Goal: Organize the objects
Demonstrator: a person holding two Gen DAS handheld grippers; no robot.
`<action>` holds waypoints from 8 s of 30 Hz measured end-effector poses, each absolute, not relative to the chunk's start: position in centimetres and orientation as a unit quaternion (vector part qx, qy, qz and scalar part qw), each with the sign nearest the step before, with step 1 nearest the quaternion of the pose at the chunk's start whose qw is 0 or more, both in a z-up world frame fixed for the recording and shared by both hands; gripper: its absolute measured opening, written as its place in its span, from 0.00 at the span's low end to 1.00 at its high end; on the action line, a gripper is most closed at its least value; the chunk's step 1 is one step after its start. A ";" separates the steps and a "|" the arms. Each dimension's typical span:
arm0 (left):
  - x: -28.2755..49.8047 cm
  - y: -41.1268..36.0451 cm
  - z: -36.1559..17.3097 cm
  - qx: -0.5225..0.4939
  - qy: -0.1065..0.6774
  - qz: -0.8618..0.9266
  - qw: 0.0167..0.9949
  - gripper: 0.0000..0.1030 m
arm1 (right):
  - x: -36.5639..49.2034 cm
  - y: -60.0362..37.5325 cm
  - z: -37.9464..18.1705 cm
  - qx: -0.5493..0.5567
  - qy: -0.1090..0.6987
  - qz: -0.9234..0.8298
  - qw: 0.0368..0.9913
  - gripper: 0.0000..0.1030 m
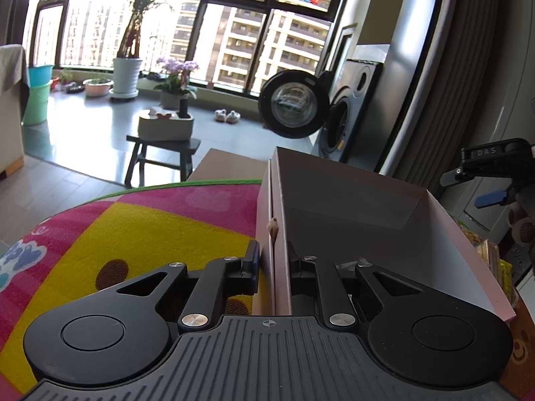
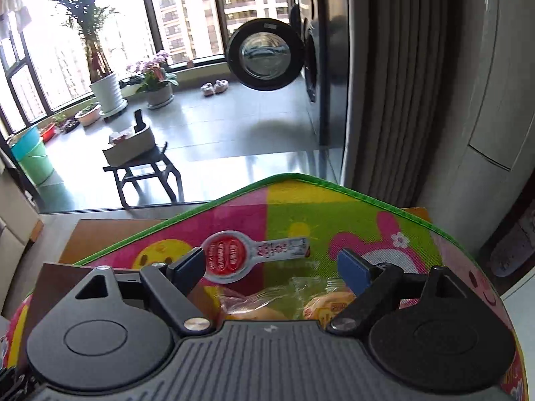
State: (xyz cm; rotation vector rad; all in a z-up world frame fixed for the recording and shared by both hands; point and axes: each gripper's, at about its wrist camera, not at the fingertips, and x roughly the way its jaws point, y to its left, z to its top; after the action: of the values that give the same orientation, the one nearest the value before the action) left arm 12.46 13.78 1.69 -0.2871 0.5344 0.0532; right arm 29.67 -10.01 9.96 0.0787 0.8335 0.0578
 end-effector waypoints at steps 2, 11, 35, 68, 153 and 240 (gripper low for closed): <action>12.5 13.8 1.7 -0.142 0.263 0.026 0.954 0.16 | 31.9 -8.9 8.5 0.032 0.418 0.028 0.908 0.50; 12.7 13.8 1.5 -0.145 0.268 0.025 0.952 0.16 | 36.2 -5.0 6.0 0.014 0.453 0.090 0.887 0.78; 12.8 13.9 1.2 -0.147 0.276 0.025 0.949 0.16 | 29.5 -15.9 6.1 0.078 0.473 0.110 0.871 0.78; 12.4 14.2 0.8 -0.152 0.279 0.024 0.948 0.16 | 12.8 -11.5 9.8 -0.056 0.431 0.154 0.887 0.59; 12.5 14.1 0.9 -0.154 0.275 0.022 0.949 0.16 | -7.2 -6.4 11.1 -0.019 0.351 0.211 0.912 0.59; 12.3 13.9 0.9 -0.149 0.274 0.023 0.950 0.16 | -2.1 -11.0 12.9 0.024 0.356 0.138 0.924 0.16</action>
State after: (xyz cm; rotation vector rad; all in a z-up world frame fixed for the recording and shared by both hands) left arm 12.32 13.86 0.90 -0.3037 0.5572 0.0467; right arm -2.07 -11.00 12.90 0.0494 0.7296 0.2822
